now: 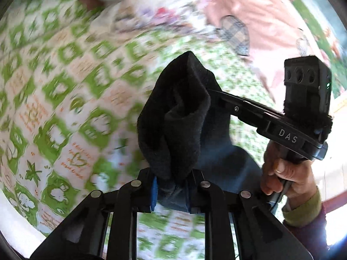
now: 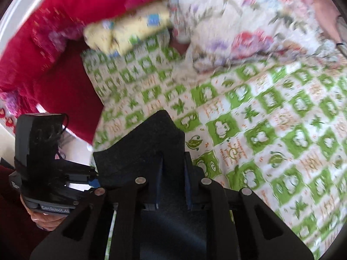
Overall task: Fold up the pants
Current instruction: 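Grasp the end of the folded pants with the left gripper while the right gripper grasps beside it, then lift the bundle end and fold it over onto the pants with both grippers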
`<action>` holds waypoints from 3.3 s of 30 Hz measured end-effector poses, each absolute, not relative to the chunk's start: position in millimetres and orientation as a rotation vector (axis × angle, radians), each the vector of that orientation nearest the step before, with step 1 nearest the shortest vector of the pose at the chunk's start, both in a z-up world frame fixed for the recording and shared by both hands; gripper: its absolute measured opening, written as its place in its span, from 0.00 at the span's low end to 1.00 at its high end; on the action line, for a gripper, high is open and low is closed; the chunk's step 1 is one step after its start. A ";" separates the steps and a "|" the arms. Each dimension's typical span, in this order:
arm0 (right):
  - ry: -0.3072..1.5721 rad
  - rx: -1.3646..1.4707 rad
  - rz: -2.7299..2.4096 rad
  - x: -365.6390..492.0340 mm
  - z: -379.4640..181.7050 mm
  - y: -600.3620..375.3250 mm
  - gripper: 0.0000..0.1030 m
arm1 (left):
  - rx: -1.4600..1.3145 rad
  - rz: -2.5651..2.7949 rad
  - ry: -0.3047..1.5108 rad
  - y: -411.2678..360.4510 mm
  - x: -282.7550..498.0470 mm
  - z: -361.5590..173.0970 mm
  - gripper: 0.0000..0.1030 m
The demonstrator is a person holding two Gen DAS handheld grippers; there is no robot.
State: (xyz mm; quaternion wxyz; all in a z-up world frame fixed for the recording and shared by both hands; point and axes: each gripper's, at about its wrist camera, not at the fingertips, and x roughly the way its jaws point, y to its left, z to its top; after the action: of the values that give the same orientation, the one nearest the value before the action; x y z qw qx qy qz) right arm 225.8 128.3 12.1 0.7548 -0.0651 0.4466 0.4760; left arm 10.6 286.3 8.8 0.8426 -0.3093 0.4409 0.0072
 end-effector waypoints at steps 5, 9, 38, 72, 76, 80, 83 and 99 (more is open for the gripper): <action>0.830 -0.019 0.998 200.4 54.4 68.0 0.18 | -0.544 -0.081 0.864 242.6 17.2 52.2 0.18; 0.710 0.042 0.959 173.6 79.3 17.5 0.17 | -0.452 -0.185 0.812 194.8 23.2 82.7 0.18; 0.590 0.398 0.619 59.6 32.2 -221.9 0.17 | -0.112 -0.545 0.914 -38.4 34.5 49.5 0.18; 0.580 0.530 0.074 -31.8 20.0 -258.4 0.73 | -0.160 -0.626 0.942 -25.3 13.9 29.4 0.58; 0.568 0.523 0.069 -37.1 27.5 -246.5 0.76 | -0.186 -0.591 0.939 -7.2 13.3 30.5 0.58; 0.572 0.469 0.053 -38.7 35.2 -225.1 0.80 | -0.207 -0.552 0.935 10.1 15.4 30.4 0.58; 0.585 0.425 0.043 -38.5 36.3 -211.6 0.83 | -0.210 -0.514 0.923 22.7 16.8 30.5 0.63; 0.651 0.395 -0.025 -38.7 16.2 -185.8 0.84 | -0.323 -0.378 0.937 84.7 40.8 17.9 0.68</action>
State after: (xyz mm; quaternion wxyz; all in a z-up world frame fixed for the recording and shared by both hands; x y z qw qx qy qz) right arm -38.7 -185.8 16.2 0.9283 0.1929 0.3178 -0.0121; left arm 40.8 84.7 17.9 0.8626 -0.1542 0.4469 -0.1801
